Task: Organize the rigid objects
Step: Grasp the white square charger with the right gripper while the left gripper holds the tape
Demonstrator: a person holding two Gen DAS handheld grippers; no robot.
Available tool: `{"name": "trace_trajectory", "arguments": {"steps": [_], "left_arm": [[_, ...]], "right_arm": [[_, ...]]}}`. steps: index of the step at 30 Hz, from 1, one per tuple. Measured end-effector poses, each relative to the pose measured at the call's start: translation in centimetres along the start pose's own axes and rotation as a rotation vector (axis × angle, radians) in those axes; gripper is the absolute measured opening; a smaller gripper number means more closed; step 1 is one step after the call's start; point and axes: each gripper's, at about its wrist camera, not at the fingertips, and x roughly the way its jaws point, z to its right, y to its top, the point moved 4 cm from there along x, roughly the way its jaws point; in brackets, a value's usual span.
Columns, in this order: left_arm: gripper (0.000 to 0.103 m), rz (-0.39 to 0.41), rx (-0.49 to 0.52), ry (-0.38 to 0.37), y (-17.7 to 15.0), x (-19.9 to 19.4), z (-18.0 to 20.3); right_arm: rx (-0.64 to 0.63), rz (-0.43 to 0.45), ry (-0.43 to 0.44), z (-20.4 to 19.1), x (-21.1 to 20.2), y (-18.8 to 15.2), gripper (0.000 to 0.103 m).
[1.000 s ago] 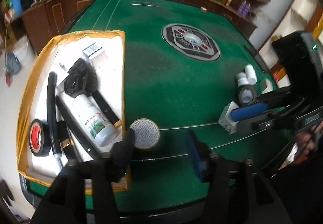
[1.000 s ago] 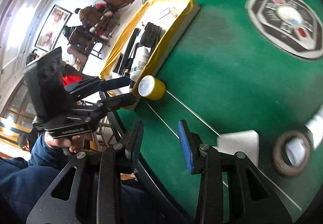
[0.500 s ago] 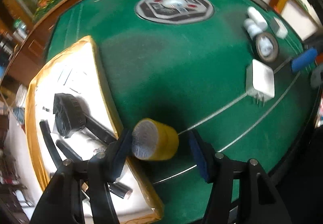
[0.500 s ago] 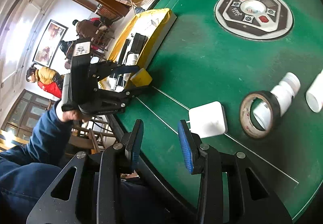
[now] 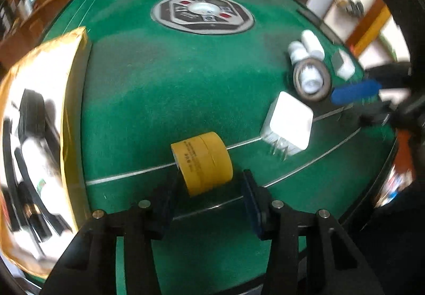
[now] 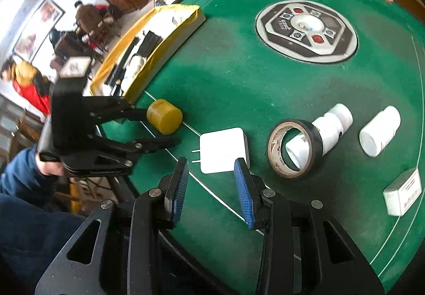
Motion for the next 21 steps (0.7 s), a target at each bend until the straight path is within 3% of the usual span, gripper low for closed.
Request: {"name": "trace_trajectory", "arguments": {"steps": [1, 3, 4, 16, 18, 20, 21], "left_arm": [[0.049, 0.003, -0.020, -0.006, 0.0, -0.2, -0.1], [0.055, 0.006, -0.030, 0.001, 0.1, -0.3, -0.3], [0.058, 0.010, -0.033, 0.009, 0.2, -0.4, -0.3], [0.058, -0.002, -0.026, 0.106, 1.5, 1.3, -0.4], [0.050, 0.007, -0.025, 0.139, 1.6, 1.4, -0.4], [0.034, 0.014, -0.027, 0.172, 1.4, 1.2, -0.5], [0.033, 0.016, -0.038, 0.177, 1.4, 1.1, -0.7]], "right_arm": [[-0.014, 0.001, -0.021, 0.0, 0.2, 0.0, 0.037], [-0.017, 0.008, -0.051, 0.3, 0.5, 0.1, 0.057], [-0.012, 0.012, -0.060, 0.5, 0.6, 0.2, 0.060], [-0.079, -0.085, -0.100, 0.1, 3.5, 0.6, 0.060], [-0.093, -0.111, -0.128, 0.0, 4.3, 0.6, 0.060], [-0.096, -0.129, -0.148, 0.1, 5.1, 0.6, 0.060], [-0.090, -0.140, -0.143, 0.2, 5.5, 0.6, 0.060]]}}
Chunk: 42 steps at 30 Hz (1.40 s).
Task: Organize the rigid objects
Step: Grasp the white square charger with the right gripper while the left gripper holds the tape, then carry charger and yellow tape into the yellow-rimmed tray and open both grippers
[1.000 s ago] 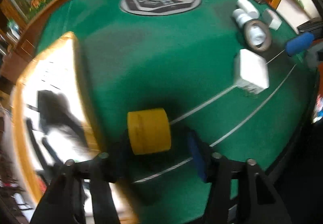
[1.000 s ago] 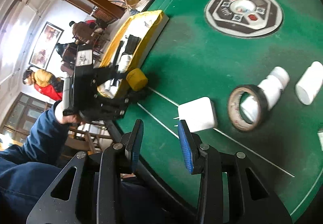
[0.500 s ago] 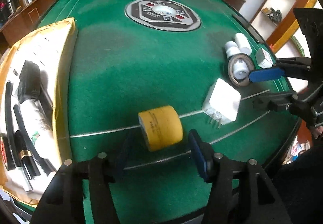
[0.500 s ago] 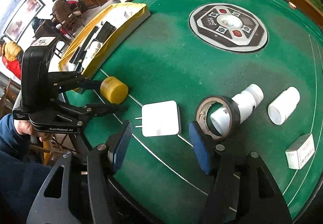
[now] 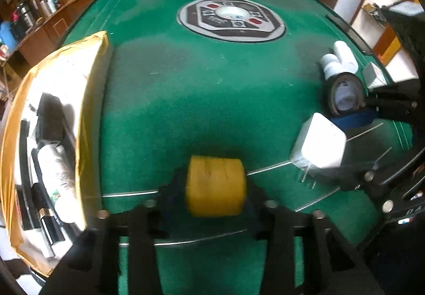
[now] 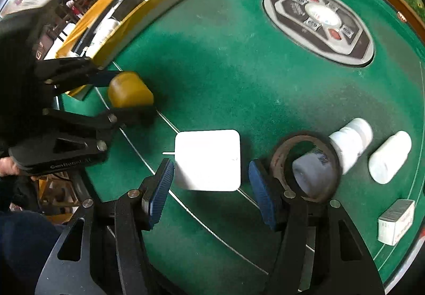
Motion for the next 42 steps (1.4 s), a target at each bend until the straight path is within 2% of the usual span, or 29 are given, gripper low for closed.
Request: {"name": "trace_trajectory", "arguments": {"steps": [1, 3, 10, 20, 30, 36, 42], "left_arm": [[0.033, 0.002, -0.024, -0.014, -0.1, -0.2, -0.3], [0.033, 0.007, -0.058, -0.043, -0.2, -0.3, -0.6], [0.033, 0.032, -0.126, -0.086, 0.0, -1.1, -1.5], [0.033, 0.074, -0.151, -0.098, 1.1, -2.7, -2.2], [0.033, 0.127, -0.185, -0.111, 2.0, -4.9, -4.0], [0.033, 0.163, -0.227, -0.094, 1.9, -6.5, -6.7], [0.033, 0.179, -0.287, -0.047, 1.3, -7.2, -11.0]], "right_arm": [[0.008, -0.001, 0.017, 0.0, 0.2, 0.0, 0.060], [0.018, 0.015, 0.017, 0.1, 0.2, 0.1, 0.053], [0.035, 0.021, 0.040, 0.4, -0.4, -0.1, 0.053], [0.106, 0.091, 0.075, 2.2, -2.2, 0.0, 0.053], [0.125, 0.124, 0.085, 1.8, -3.0, 1.3, 0.053], [0.105, 0.131, 0.093, 0.5, -3.3, 3.3, 0.053], [0.069, 0.147, 0.104, -1.7, -3.3, 7.3, 0.053]]}}
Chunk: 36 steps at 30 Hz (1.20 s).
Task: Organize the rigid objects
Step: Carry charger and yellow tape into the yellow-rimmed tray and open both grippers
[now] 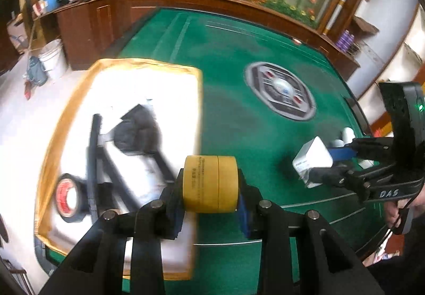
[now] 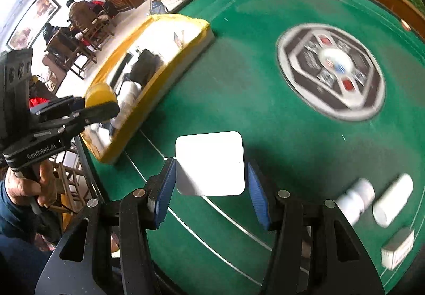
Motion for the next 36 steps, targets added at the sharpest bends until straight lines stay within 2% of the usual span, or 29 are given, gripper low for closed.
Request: {"name": "trace_trajectory", "arguments": {"steps": [7, 17, 20, 24, 30, 36], "left_arm": [[0.032, -0.007, -0.059, 0.054, 0.5, 0.9, -5.0], [0.033, -0.036, -0.071, 0.072, 0.8, 3.3, -7.6], [0.032, -0.038, -0.068, 0.074, 1.1, 3.7, -8.0], [0.032, -0.036, -0.079, 0.072, 1.2, 3.7, -8.8], [0.033, -0.032, -0.067, 0.078, 1.1, 3.8, -8.6], [0.033, -0.017, -0.074, 0.086, 0.9, 3.7, -8.5]], "right_arm": [[-0.072, 0.023, 0.028, -4.5, 2.2, 6.1, 0.053], [-0.110, 0.029, 0.063, -10.4, 8.3, 15.7, 0.053], [-0.132, 0.024, 0.042, -12.0, 10.6, 18.0, 0.053], [-0.150, 0.010, 0.020, -13.3, 13.6, 20.2, 0.053], [-0.154, -0.021, -0.022, -13.7, 17.3, 21.7, 0.053], [-0.195, -0.020, -0.038, -14.0, 18.4, 22.4, 0.054]]}}
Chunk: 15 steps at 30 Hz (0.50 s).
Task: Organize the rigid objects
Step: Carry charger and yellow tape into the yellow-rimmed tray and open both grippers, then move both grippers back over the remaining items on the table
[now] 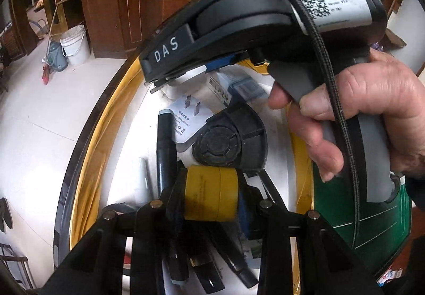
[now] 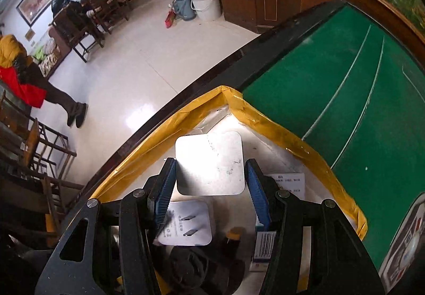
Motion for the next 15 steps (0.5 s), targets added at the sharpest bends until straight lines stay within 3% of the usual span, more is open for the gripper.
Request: {"name": "trace_trajectory", "arguments": {"steps": [3, 7, 15], "left_arm": [[0.036, -0.002, -0.004, 0.010, -0.2, -0.2, 0.5], [0.055, -0.002, -0.028, 0.016, -0.2, -0.4, 0.6], [0.062, 0.057, -0.017, 0.030, -0.1, -2.8, 2.8]], "right_arm": [[-0.021, 0.000, 0.006, -0.3, 0.0, 0.2, 0.054], [-0.008, 0.027, 0.030, 0.1, -1.0, 0.3, 0.058], [0.119, 0.101, 0.100, 2.7, -6.7, -2.9, 0.059]]}}
